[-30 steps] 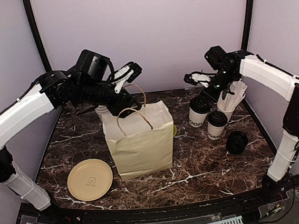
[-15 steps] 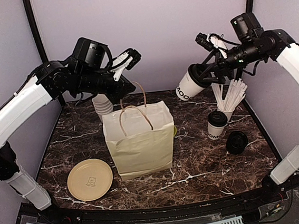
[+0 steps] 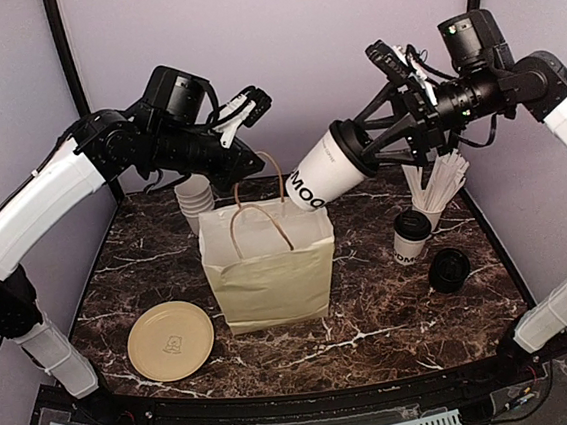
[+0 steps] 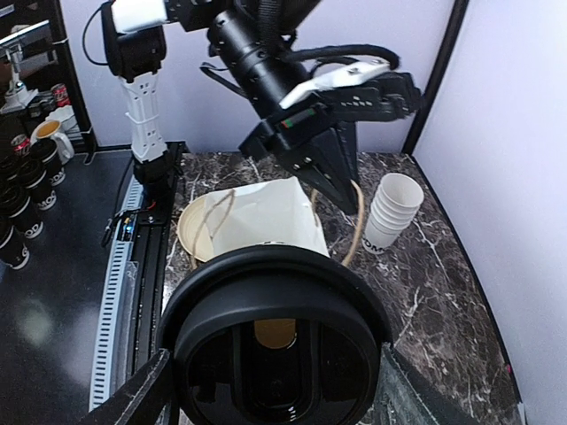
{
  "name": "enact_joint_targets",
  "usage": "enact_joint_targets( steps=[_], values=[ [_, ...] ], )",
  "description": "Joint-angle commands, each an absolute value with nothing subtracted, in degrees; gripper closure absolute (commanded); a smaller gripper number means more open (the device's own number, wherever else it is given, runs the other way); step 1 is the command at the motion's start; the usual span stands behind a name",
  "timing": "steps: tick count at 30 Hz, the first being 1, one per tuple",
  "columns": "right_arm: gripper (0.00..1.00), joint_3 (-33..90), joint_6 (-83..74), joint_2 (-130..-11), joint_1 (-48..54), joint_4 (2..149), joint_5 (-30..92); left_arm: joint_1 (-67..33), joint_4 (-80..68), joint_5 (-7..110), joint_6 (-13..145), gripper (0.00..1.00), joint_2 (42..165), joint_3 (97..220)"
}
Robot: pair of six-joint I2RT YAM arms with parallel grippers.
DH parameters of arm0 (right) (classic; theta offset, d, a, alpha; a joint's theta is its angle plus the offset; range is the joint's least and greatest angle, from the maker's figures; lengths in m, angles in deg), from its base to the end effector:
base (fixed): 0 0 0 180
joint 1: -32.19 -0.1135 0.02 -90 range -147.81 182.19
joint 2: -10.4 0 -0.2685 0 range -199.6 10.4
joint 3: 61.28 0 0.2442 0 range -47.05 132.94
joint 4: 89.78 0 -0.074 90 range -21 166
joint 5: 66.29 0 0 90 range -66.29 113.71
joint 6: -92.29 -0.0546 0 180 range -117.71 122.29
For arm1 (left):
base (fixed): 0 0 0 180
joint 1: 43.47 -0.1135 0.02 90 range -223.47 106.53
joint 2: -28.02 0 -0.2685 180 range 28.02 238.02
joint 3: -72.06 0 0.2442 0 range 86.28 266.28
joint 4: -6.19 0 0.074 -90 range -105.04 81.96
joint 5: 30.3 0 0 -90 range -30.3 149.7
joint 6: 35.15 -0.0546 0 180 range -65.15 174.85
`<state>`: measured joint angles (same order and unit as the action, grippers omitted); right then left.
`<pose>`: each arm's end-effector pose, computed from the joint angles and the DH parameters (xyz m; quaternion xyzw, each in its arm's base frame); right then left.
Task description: Pack the takeout coffee
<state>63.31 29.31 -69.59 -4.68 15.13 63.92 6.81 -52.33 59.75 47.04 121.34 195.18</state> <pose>0.1764 0.1763 0.4907 -0.5761 0.6015 0.3373 0.4387 0.2302 -0.2771 0.4411 0.4175 0.7523 -0.1842 0.4752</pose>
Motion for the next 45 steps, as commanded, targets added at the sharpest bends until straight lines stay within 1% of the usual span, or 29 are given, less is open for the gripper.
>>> enact_joint_targets(
  steps=[1, 9, 14, 20, 26, 28, 30, 31, 32, 33, 34, 38, 40, 43, 45],
  values=[
    [0.44, 61.33, 27.31, -70.85, -9.73, 19.79, 61.14, 6.55, -53.33, 56.80, 50.34, 1.00, 118.62, 194.31],
    [0.46, 60.34, 26.77, -75.85, -19.66, 22.71, 45.68, 6.54, -52.75, 54.58, 53.52, 1.00, 115.75, 191.70],
    [0.47, 60.05, 27.77, -78.89, -24.99, 23.23, 36.46, 6.64, -51.87, 51.02, 54.67, 1.00, 113.79, 191.32],
    [0.48, 60.23, 29.68, -80.85, -28.53, 21.97, 30.65, 6.63, -48.98, 49.21, 56.57, 1.00, 112.08, 191.24],
    [0.49, 55.26, 31.03, -79.26, -30.26, 22.12, 27.86, 6.74, -47.68, 46.48, 58.26, 1.00, 112.18, 190.11],
    [0.49, 53.29, 31.34, -78.48, -30.67, 21.88, 27.75, 7.04, -47.85, 45.33, 58.55, 0.94, 112.56, 190.09],
    [0.49, 51.43, 31.61, -77.34, -30.93, 21.85, 27.82, 7.47, -48.02, 45.28, 58.71, 0.78, 112.85, 190.08],
    [0.49, 50.53, 31.70, -76.79, -31.06, 21.96, 27.88, 7.74, -48.16, 45.72, 58.61, 0.73, 112.89, 190.04],
    [0.49, 49.63, 31.79, -76.24, -31.17, 22.21, 27.88, 7.84, -48.18, 45.94, 58.53, 0.65, 112.85, 189.89],
    [0.49, 48.83, 31.94, -75.72, -31.32, 22.35, 27.92, 8.09, -48.15, 46.50, 58.32, 0.61, 112.89, 189.81],
    [0.49, 47.92, 32.05, -75.25, -31.42, 22.46, 27.95, 8.36, -48.13, 46.73, 58.17, 0.53, 112.74, 189.71],
    [0.50, 45.63, 32.61, -73.38, -32.08, 22.33, 28.46, 9.76, -47.32, 46.48, 56.79, 0.36, 111.58, 189.94],
    [0.50, 44.19, 32.98, -72.30, -32.39, 22.29, 28.62, 10.60, -46.64, 45.93, 56.10, 0.33, 110.66, 190.28],
    [0.50, 42.12, 33.88, -70.82, -32.67, 22.25, 28.34, 10.76, -45.44, 45.02, 55.85, 0.30, 109.07, 189.81],
    [0.50, 41.15, 34.52, -70.20, -33.04, 21.72, 28.28, 10.80, -44.35, 46.58, 55.78, 0.29, 107.90, 188.50]
  ],
)
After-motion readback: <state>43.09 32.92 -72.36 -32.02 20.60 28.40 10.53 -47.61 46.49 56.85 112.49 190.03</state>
